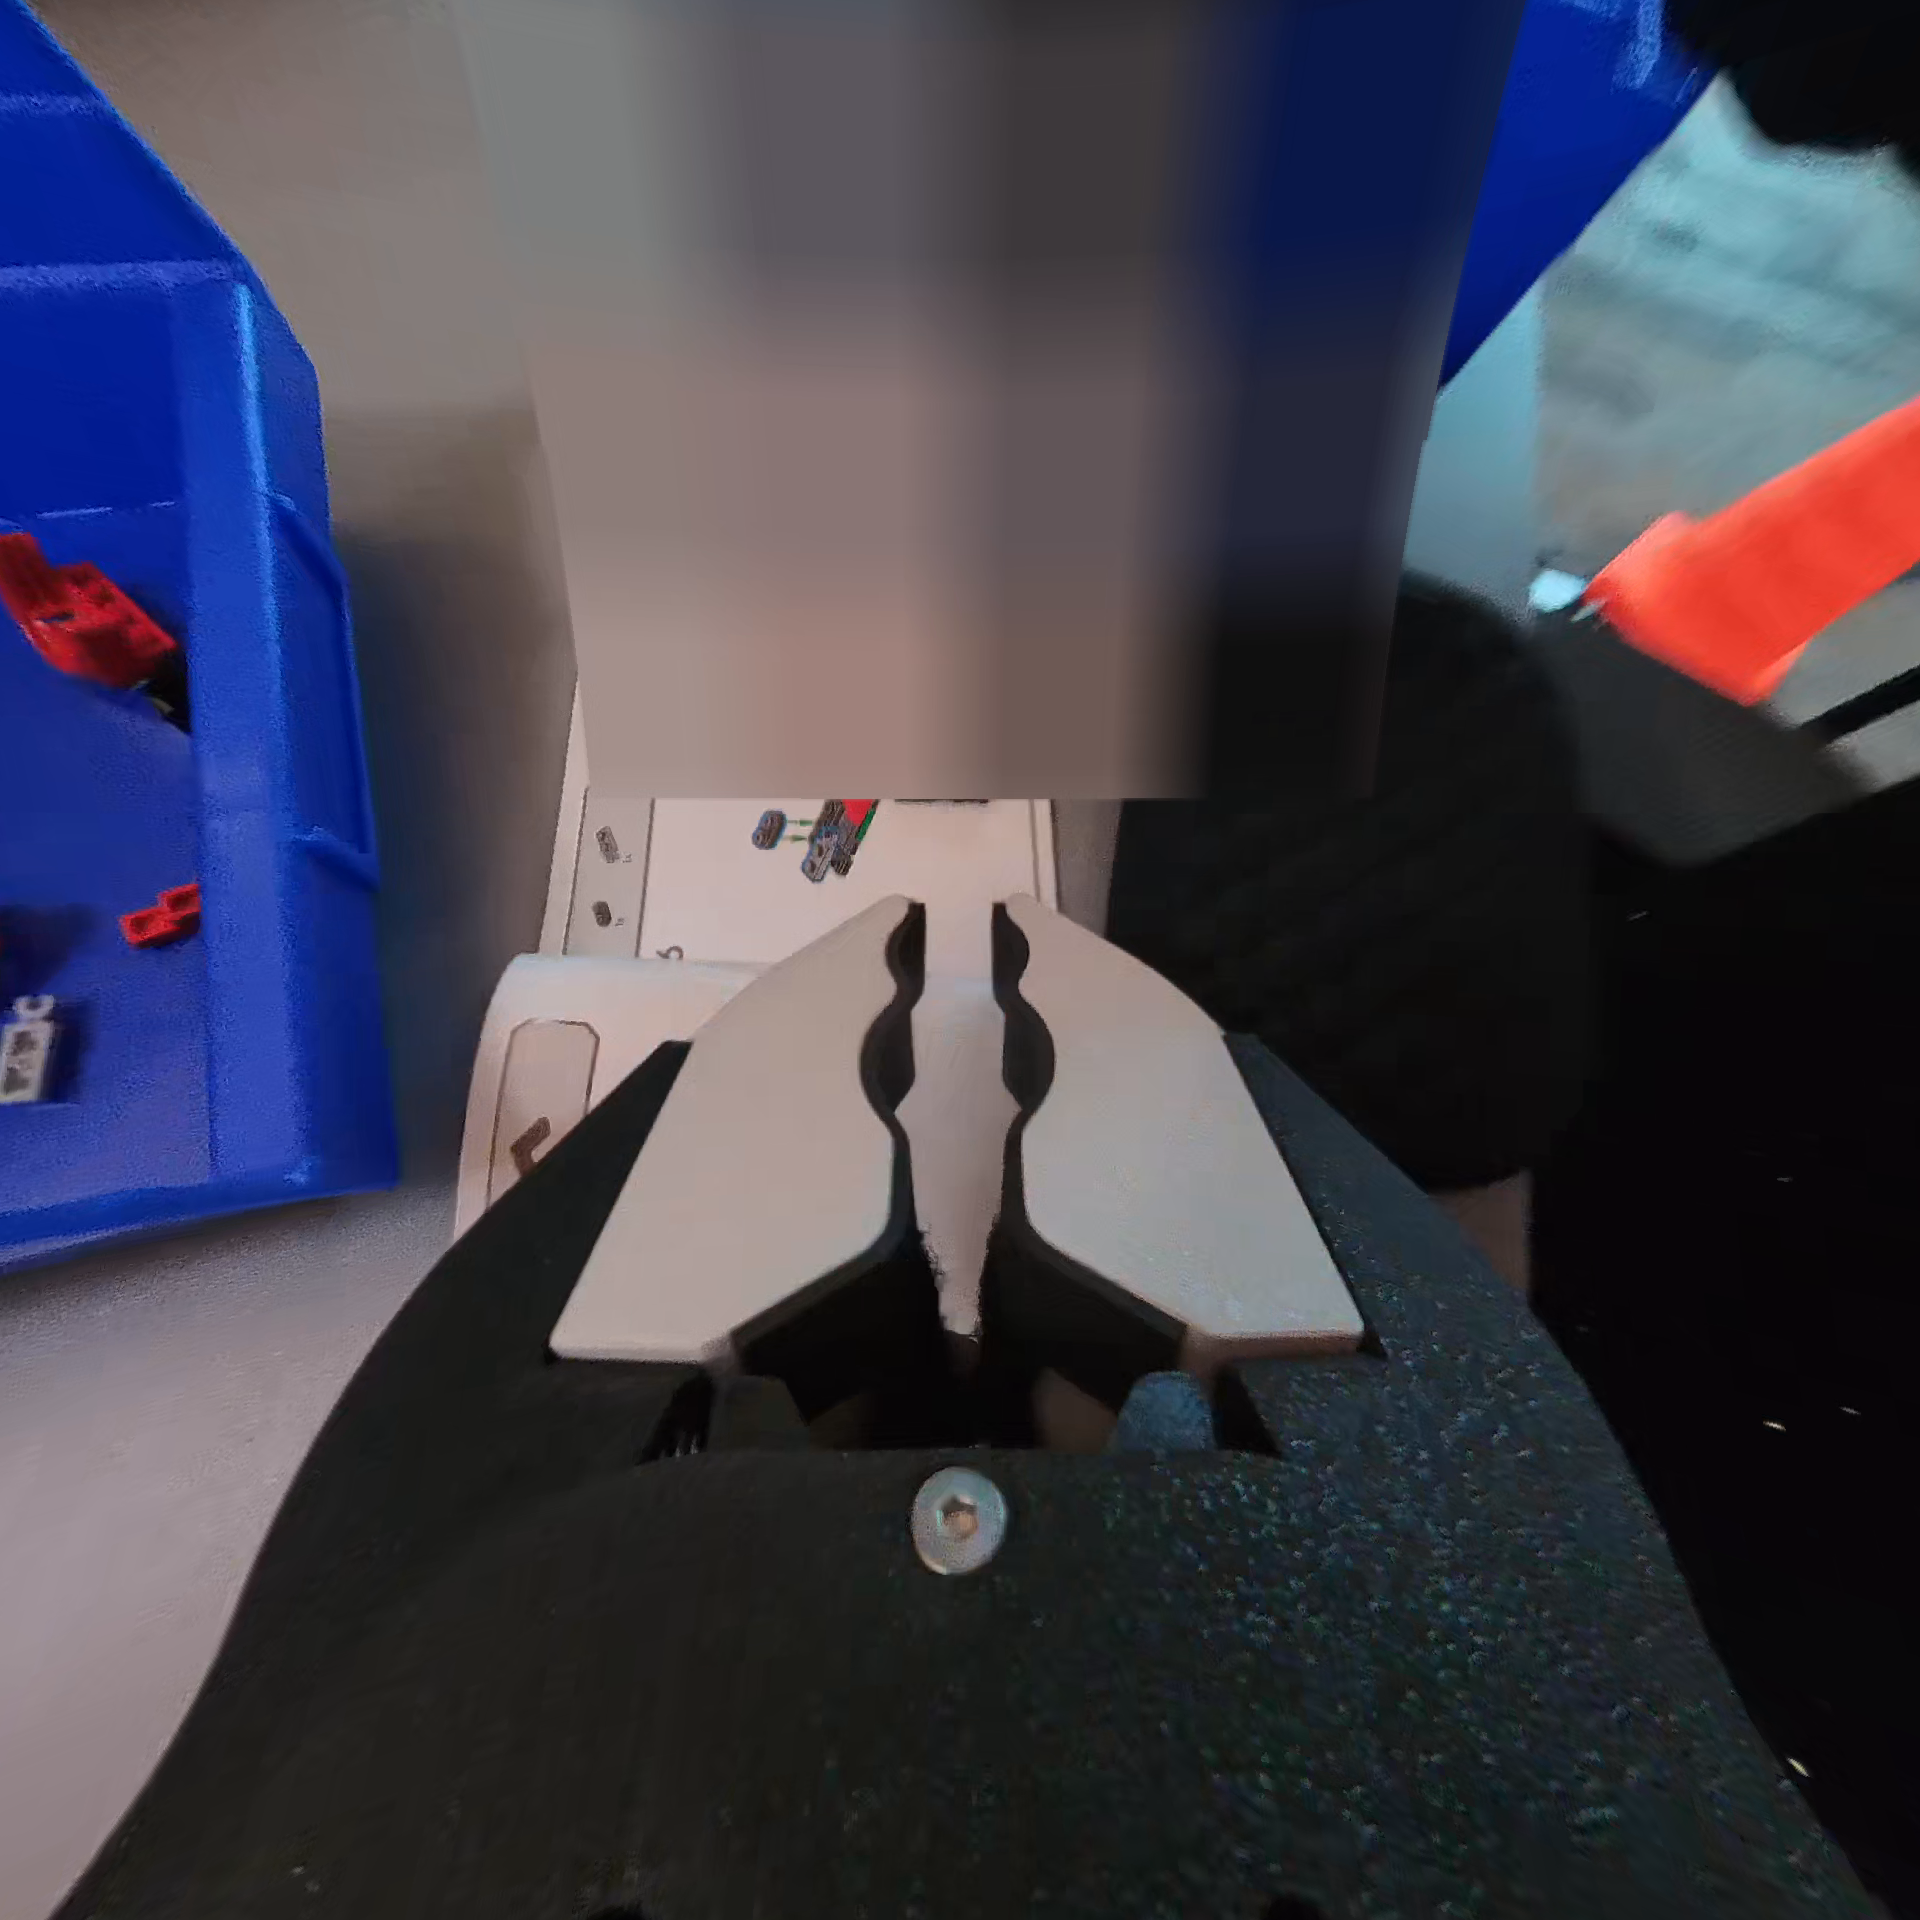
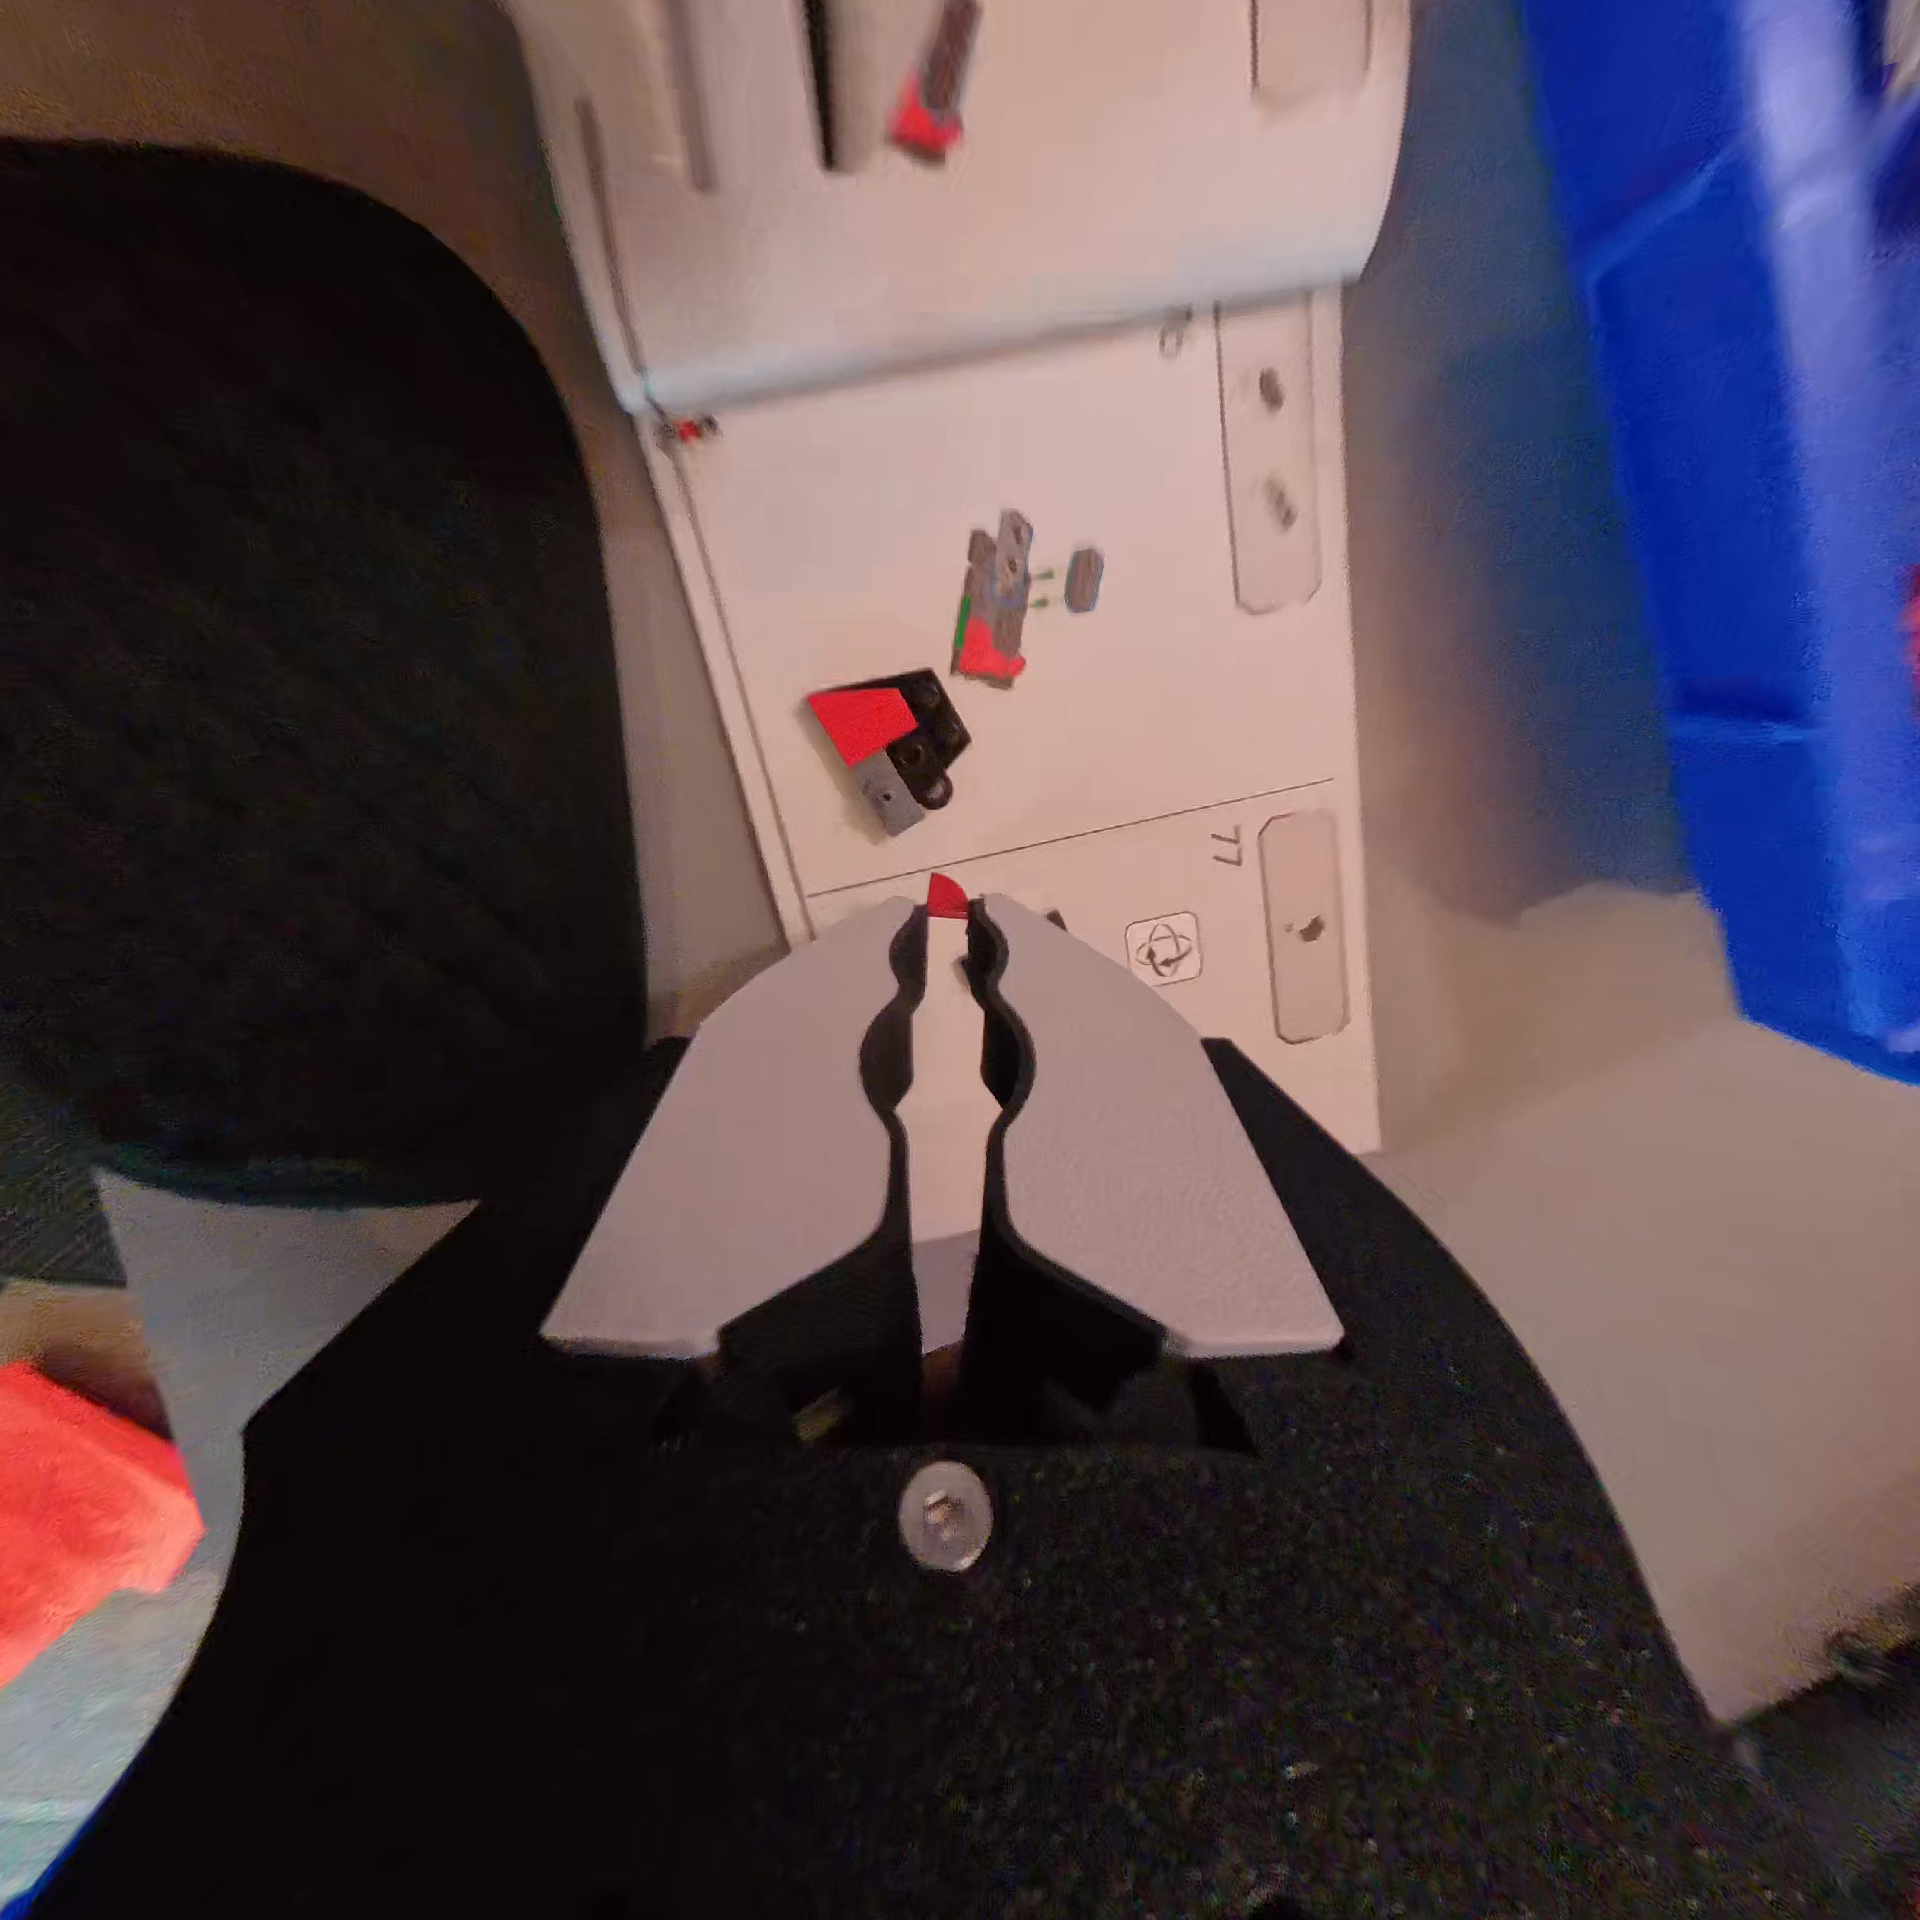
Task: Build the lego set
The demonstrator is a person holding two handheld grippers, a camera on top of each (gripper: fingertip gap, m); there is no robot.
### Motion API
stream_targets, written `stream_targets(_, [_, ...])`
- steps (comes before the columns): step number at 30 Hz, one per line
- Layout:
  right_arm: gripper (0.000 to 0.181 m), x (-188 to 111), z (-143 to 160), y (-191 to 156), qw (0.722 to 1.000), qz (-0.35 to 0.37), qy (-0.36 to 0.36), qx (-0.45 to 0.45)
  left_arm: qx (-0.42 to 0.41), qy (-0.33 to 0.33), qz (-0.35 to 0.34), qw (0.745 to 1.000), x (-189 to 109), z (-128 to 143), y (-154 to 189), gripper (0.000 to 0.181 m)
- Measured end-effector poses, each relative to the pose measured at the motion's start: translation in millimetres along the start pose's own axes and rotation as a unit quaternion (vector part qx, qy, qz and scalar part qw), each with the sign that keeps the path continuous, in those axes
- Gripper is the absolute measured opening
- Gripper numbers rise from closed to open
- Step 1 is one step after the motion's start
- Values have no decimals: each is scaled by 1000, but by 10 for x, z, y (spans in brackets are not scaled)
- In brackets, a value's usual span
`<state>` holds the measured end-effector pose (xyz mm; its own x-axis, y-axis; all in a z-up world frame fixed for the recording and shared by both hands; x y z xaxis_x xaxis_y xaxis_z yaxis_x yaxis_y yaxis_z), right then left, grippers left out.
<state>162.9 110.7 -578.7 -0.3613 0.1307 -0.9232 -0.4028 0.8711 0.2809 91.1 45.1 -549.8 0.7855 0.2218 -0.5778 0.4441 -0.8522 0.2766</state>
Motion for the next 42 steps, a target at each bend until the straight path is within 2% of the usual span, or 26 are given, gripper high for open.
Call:
stream_targets(3, [8, 196, 56, -38, 1000, -12, -1, 27, 43, -46, -25, 998, 227, 22, 38, 20])
stream_targets(7, [8, 222, 16, -115, 999, -18, 15, 49, 56, -82, -52, 994, 376, 52, -35, 19])
stream_targets(9, [8, 192, -41, -246, 996, -49, 24, 64, 47, -71, -70, 994, 230, 51, -97, 18])
stream_targets(13, [8, 122, -102, -379, 996, -69, 20, 58, 17, -17, -97, 995, -279, 44, -198, 16])
stream_targets(18, [8, -2, -149, -172, 998, -47, 40, -6, -9, 75, -100, 992, -790, -35, -210, 16])
stream_targets(21, [8, -1, -236, -84, 996, -52, 64, -29, -13, 104, -101, 989, -902, -55, -223, 15])
stream_targets(28, [8, 120, -323, -65, 989, -84, 110, -52, 5, 26, -62, 998, -529, 120, -133, 16])
stream_targets(32, [8, 152, -327, -77, 987, -88, 118, -60, 18, 10, -39, 999, -342, 110, -66, 15])
stream_targets(42, [8, 235, -294, -99, 986, -107, 86, -89, 34, -36, -10, 999, 59, 103, -33, 11])
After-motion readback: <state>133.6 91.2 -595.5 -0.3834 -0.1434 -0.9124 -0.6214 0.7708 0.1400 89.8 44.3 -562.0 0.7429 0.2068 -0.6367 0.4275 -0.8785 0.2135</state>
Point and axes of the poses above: each gripper's, where its closed fingertips meet, x out along the fingers, z out of its underside, y = z × x across the jaws, the point moved 1 cm from there along -x, back along the fingers, and after that the axes turned 14 degrees about z, right-handed, at the moved point
